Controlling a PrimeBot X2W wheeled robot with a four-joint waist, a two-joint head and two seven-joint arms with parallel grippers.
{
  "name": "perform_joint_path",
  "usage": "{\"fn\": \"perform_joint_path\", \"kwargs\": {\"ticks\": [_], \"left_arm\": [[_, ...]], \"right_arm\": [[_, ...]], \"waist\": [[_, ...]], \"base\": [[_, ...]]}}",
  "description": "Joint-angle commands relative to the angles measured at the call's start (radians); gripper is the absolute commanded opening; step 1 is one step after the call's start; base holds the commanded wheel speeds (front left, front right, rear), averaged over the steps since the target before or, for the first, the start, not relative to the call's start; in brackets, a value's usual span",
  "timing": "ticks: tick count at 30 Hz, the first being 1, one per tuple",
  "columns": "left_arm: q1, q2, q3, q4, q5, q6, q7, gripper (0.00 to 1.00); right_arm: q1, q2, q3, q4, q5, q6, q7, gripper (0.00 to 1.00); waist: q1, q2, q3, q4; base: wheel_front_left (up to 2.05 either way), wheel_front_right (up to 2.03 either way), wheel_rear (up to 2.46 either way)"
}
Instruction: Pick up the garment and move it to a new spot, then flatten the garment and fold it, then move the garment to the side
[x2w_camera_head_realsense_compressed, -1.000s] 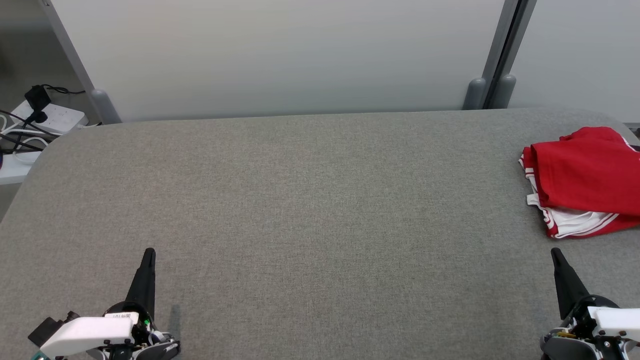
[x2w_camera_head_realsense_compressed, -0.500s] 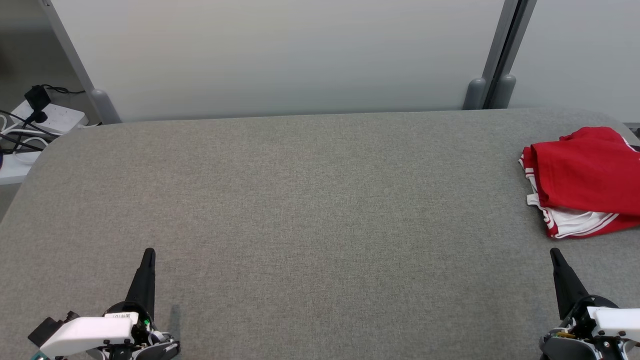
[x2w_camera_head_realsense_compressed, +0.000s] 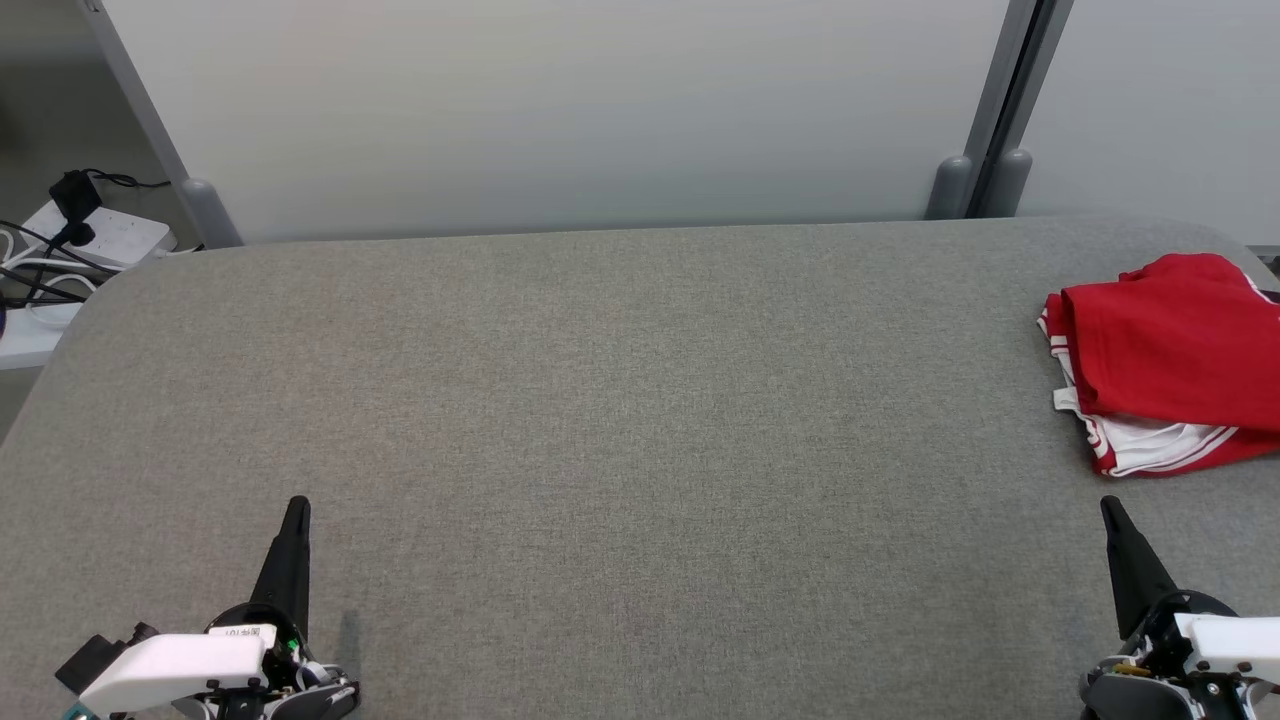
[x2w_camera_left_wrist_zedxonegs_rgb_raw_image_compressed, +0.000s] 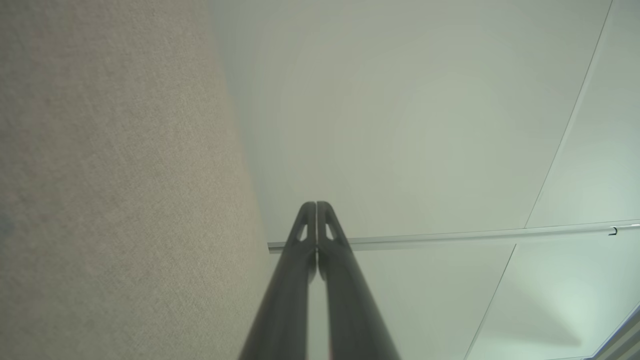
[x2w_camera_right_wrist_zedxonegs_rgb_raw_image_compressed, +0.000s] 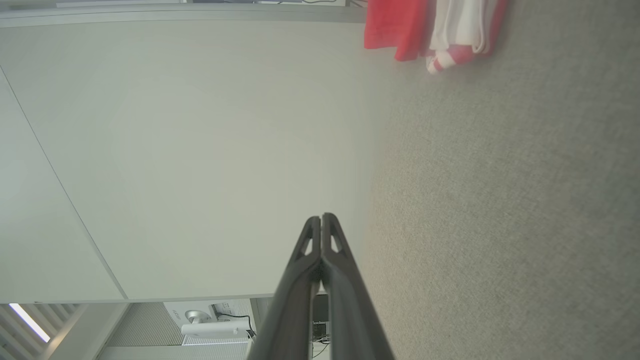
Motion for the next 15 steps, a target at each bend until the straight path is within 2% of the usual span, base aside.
{"fn": "perform_joint_path", "kwargs": {"ticks": [1,15], "left_arm": [[-0.053,0.009,0.032,-0.023,0.0,-0.008,0.005,0.0],[-0.054,0.009,0.033,-0.023,0.001,-0.008,0.006,0.0]], "right_arm": [[-0.044,-0.012,0.017,-0.026,0.001,0.002,0.01,0.0],[-0.044,-0.011,0.015,-0.026,-0.001,0.002,0.011,0.0]], "waist": [[0.0,0.0,0.0,0.0],[0.0,0.0,0.0,0.0]], "base": [[0.0,0.0,0.0],[0.0,0.0,0.0]]}}
